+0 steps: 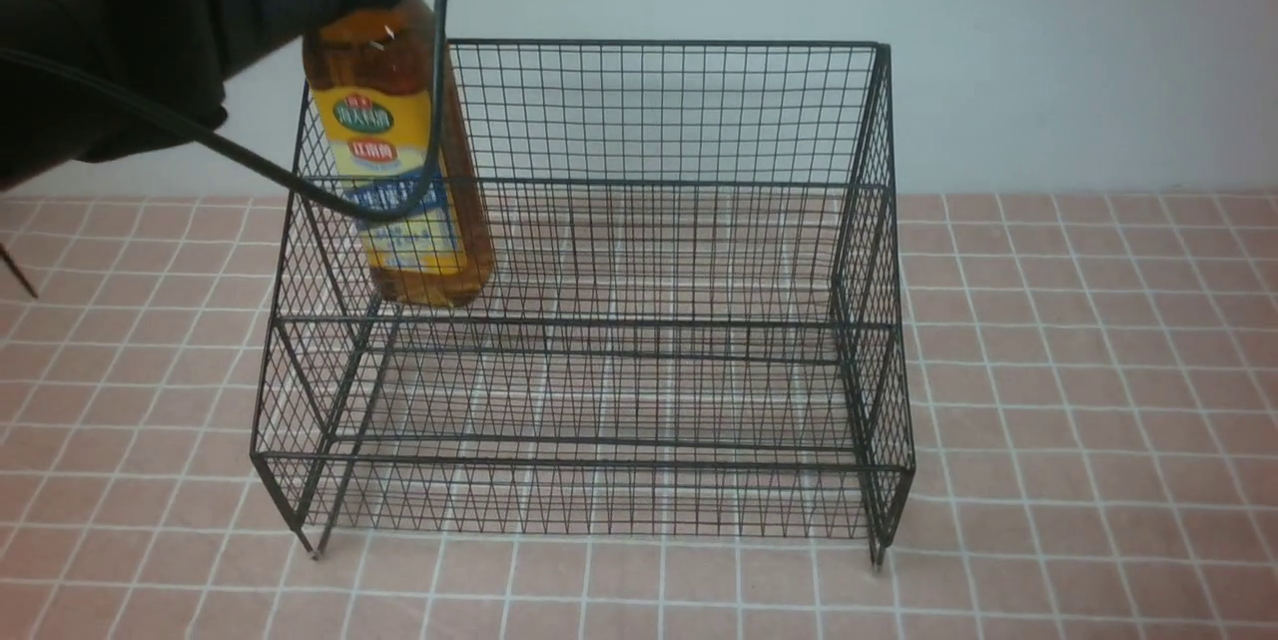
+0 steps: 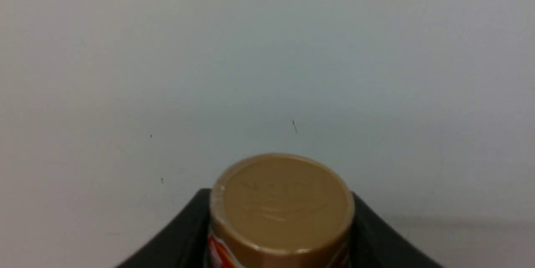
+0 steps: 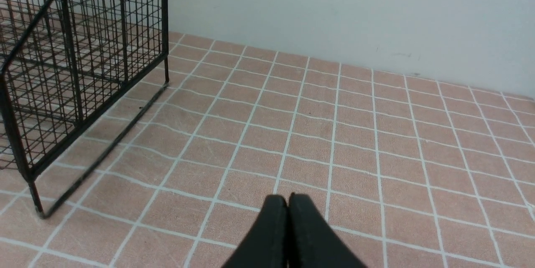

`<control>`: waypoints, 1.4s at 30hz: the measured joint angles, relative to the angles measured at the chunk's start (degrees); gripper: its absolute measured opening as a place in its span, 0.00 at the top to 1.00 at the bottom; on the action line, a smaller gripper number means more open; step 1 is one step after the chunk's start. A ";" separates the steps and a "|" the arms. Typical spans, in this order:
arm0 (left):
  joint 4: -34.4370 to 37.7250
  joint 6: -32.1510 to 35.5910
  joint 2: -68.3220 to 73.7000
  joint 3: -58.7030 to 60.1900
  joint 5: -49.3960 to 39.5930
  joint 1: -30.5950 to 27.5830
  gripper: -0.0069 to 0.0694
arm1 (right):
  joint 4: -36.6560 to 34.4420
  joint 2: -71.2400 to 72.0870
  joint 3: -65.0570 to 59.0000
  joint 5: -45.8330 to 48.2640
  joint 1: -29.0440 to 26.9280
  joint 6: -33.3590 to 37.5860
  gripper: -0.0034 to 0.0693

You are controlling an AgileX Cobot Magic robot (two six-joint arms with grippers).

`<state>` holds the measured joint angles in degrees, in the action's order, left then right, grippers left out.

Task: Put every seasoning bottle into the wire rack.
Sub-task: Use the left arm to put the condiment bottle back on the shelf

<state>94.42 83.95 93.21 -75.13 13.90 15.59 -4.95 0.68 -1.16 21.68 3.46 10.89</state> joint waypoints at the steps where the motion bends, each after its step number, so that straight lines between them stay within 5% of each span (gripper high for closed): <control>1: 1.52 1.02 0.51 0.00 0.14 0.00 0.50 | 0.00 0.00 0.00 0.00 0.00 0.00 0.97; 11: 6.67 11.39 2.06 0.00 0.99 0.00 0.50 | 0.00 0.00 0.00 0.00 0.00 0.00 0.97; 19: 6.67 12.47 2.06 0.00 2.63 1.49 0.50 | 0.00 0.00 0.00 0.00 0.00 0.00 0.97; 27: 6.67 17.85 -0.16 -0.94 11.87 7.48 0.32 | 0.00 0.00 0.00 0.00 0.00 0.00 0.97; 33: 6.67 25.46 -4.05 -0.94 19.49 11.77 0.30 | 0.00 0.00 0.00 0.00 0.00 0.00 0.97; 37: 6.67 27.93 -7.32 -0.94 21.94 14.14 0.34 | 0.00 0.00 0.00 0.00 0.00 0.00 0.97; 42: 6.67 35.93 -14.12 -0.94 25.26 19.22 0.65 | 0.00 0.00 0.00 0.00 0.00 0.00 0.97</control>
<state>101.09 119.88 79.10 -76.07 39.15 34.81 -4.95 0.68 -1.16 21.68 3.46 10.89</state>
